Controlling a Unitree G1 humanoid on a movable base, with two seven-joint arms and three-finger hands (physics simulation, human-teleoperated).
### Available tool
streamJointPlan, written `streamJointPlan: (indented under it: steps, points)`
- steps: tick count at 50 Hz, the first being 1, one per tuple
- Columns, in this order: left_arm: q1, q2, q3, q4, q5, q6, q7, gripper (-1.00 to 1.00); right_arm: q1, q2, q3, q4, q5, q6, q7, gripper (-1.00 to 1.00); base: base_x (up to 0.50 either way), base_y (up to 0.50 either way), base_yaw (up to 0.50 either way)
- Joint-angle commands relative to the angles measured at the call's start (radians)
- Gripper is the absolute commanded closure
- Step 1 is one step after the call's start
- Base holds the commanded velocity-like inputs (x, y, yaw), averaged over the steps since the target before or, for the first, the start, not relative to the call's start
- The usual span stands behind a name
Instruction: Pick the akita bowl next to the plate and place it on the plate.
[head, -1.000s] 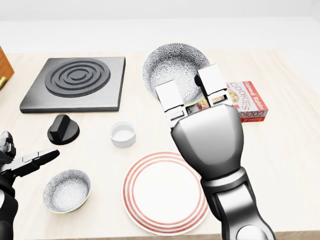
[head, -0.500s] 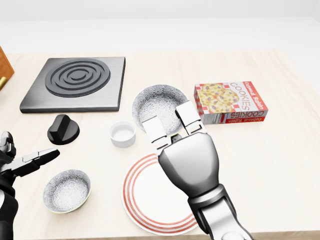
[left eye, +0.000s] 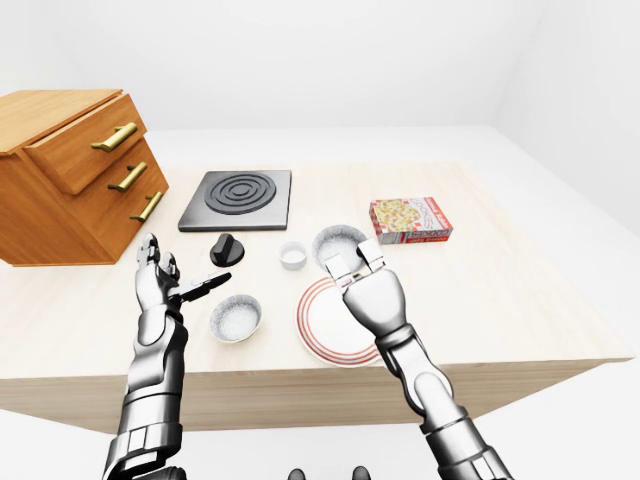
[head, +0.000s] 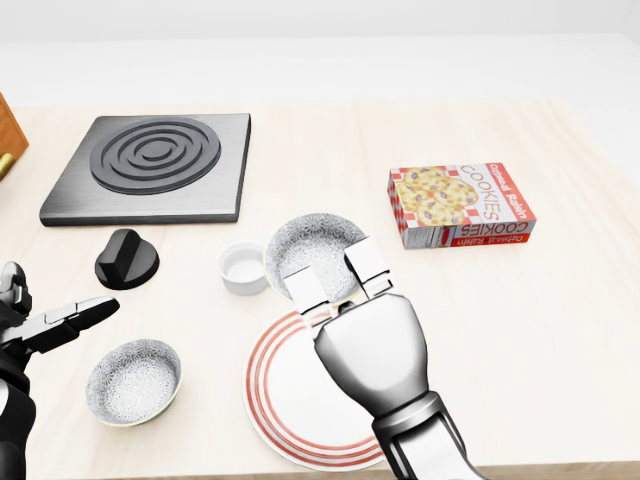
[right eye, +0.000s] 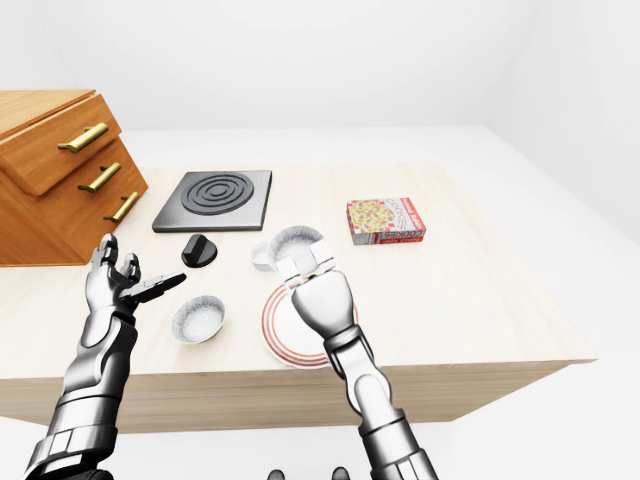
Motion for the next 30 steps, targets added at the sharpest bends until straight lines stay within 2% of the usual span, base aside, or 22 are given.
streamJointPlan:
  steps: [1,3,5,8,11,12,16,17,18,20,21,23,25,28,30]
  points:
    - [-0.001,0.0,0.0,0.002,0.0,0.0,0.0,-1.0,0.011,-0.002,0.001,0.001,0.054,0.0,0.0,1.0,0.0,0.0,0.0]
    - [-0.001,0.0,0.0,0.003,0.0,-0.001,0.0,-1.0,0.011,-0.002,0.001,0.001,0.054,0.0,0.0,1.0,0.0,0.0,0.0]
    - [0.006,-0.001,-0.001,-0.031,-0.001,0.023,0.01,-1.0,0.015,-0.001,0.001,-0.008,0.061,0.0,0.0,1.0,0.0,0.0,0.0]
    - [0.008,-0.002,-0.001,-0.037,0.0,0.028,0.011,-1.0,0.014,0.0,0.001,-0.006,0.062,0.0,0.0,1.0,0.0,0.0,0.0]
    - [0.006,-0.003,0.001,-0.031,0.001,0.024,0.009,-1.0,0.012,0.001,0.0,0.004,0.064,0.0,0.0,1.0,0.0,0.0,0.0]
    - [0.003,-0.002,0.002,-0.015,0.002,0.012,0.003,-1.0,0.015,0.002,0.002,0.001,0.065,0.0,0.0,1.0,0.0,0.0,0.0]
    - [-0.002,-0.001,0.002,0.007,0.002,-0.005,-0.003,-1.0,0.024,0.007,0.006,-0.011,0.068,0.0,0.0,1.0,0.0,0.0,0.0]
    - [-0.002,-0.001,0.002,0.009,0.002,-0.006,-0.003,-1.0,0.025,0.007,0.007,-0.009,0.068,0.0,0.0,1.0,0.0,0.0,0.0]
    - [0.002,-0.001,0.001,-0.006,0.0,0.004,0.001,-1.0,0.024,0.006,0.008,-0.003,0.067,0.0,0.0,1.0,0.0,0.0,0.0]
    - [-0.004,-0.001,0.001,0.022,0.001,-0.016,-0.006,-1.0,0.022,0.006,0.008,0.002,0.068,0.0,0.0,1.0,0.0,0.0,0.0]
    - [-0.005,-0.001,0.001,0.025,0.001,-0.019,-0.006,-1.0,0.022,0.006,0.008,0.002,0.069,0.0,0.0,1.0,0.0,0.0,0.0]
    - [-0.001,0.0,0.0,0.011,-0.001,-0.009,-0.003,-1.0,0.022,0.006,0.01,0.01,0.068,0.0,0.0,1.0,0.0,0.0,0.0]
    - [-0.006,0.0,0.0,0.026,0.0,-0.02,-0.006,-1.0,0.022,0.006,0.01,0.016,0.07,0.0,0.0,1.0,0.0,0.0,0.0]
    - [0.001,0.001,-0.001,0.003,-0.003,-0.003,0.0,-1.0,0.028,0.008,0.012,0.015,0.082,0.0,0.0,1.0,0.0,0.0,0.0]
    - [0.001,0.001,-0.001,0.0,-0.003,0.0,0.001,-1.0,0.029,0.007,0.014,0.02,0.083,0.0,0.0,1.0,0.0,0.0,0.0]
